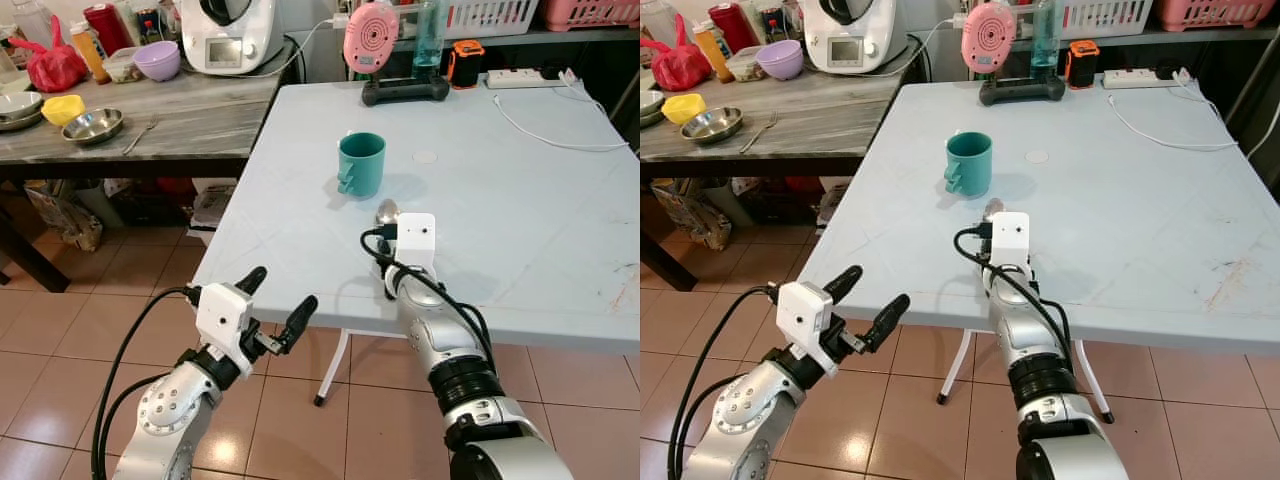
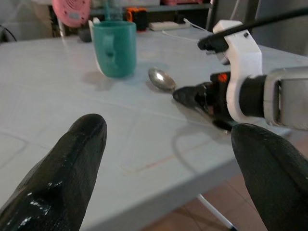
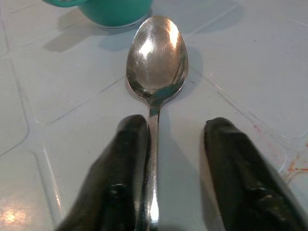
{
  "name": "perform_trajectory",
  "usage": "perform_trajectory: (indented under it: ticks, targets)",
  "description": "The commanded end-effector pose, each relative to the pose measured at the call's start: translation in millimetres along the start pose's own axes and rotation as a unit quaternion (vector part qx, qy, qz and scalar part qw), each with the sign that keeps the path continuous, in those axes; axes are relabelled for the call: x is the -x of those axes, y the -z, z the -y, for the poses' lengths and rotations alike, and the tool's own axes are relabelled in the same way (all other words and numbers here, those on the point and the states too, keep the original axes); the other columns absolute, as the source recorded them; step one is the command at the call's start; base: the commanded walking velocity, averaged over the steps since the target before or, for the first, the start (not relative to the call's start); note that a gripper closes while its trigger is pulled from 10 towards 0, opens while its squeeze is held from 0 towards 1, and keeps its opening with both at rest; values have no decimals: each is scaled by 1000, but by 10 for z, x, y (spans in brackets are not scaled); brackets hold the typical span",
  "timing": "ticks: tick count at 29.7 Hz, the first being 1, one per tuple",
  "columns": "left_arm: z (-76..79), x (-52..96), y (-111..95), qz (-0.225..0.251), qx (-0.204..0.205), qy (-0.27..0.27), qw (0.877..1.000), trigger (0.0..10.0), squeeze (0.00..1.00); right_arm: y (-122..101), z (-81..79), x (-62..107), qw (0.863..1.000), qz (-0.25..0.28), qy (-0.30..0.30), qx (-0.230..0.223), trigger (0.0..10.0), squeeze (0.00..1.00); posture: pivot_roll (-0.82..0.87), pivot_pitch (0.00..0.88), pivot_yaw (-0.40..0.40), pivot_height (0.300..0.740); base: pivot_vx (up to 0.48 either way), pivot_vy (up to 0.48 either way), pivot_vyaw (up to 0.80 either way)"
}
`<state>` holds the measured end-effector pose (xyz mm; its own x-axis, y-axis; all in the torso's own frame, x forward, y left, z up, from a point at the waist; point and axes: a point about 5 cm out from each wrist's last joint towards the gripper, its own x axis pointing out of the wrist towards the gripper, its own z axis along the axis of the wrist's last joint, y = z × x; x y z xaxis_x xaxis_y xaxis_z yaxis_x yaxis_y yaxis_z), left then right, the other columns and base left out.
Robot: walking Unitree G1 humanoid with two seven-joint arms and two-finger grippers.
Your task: Setting the table
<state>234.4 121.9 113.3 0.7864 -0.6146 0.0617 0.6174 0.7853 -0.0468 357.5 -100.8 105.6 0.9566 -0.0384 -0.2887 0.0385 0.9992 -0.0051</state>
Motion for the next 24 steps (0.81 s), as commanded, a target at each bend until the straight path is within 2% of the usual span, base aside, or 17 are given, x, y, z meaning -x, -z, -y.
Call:
perform_trajectory:
  ticks: [1,6,24]
  targets:
    - [-3,2,-35,-14,-2,30,999,10000,0,57,-40,-1,1000,-16,-1,-4,0,0,-66,68,110,740,0,0,0]
    - [15,12,-29,-32,-2,56,998,10000,0,57,-36,-4,1000,-16,0,-4,0,0,-68,68,110,740,0,0,0]
    - [2,70,-27,-37,-4,50,998,10000,0,109,14,-19,1000,-29,10,-8,0,0,-71,68,113,740,0,0,0]
